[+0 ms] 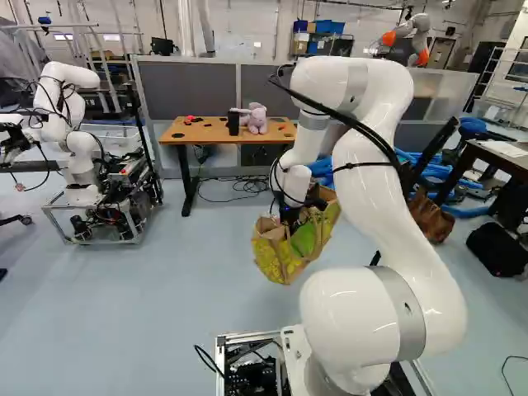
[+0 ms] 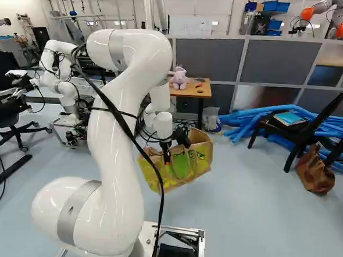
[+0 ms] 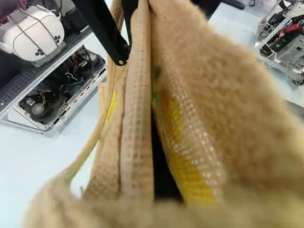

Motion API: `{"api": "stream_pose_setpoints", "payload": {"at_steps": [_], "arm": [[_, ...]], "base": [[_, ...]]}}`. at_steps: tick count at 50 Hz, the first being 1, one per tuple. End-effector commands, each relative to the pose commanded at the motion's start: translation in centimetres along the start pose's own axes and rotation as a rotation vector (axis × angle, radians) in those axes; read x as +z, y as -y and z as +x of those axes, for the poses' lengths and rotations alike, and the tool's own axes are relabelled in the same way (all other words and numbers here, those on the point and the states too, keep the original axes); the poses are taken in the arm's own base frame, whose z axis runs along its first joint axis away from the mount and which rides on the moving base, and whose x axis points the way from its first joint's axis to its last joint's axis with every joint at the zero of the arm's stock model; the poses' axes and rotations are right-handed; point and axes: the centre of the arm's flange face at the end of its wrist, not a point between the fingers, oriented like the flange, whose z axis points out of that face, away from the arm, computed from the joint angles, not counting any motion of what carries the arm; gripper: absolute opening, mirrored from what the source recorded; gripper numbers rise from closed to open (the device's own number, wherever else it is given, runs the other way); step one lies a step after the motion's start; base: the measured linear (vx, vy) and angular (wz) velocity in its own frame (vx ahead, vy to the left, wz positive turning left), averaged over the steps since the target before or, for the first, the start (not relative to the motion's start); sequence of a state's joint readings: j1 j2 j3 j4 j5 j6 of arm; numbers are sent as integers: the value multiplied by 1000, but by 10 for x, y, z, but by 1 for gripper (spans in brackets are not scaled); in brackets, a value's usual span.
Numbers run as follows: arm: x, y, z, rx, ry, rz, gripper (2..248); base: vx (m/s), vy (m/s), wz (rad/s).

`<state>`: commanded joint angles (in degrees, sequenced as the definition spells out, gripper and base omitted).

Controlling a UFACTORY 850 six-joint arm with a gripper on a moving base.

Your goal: Pick up the bag on the ground and place it on the table

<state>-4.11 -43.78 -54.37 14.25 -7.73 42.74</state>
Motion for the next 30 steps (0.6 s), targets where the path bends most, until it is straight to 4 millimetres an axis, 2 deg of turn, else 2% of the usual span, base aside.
{"api": "stream_pose_setpoints", "payload": {"at_steps": [15, 30], "arm": [[-23, -3, -3, -7, -14, 22, 22], [-46, -7, -6, -140, -33, 43, 22]], "base": [[0, 0, 0], [0, 0, 0]]}}
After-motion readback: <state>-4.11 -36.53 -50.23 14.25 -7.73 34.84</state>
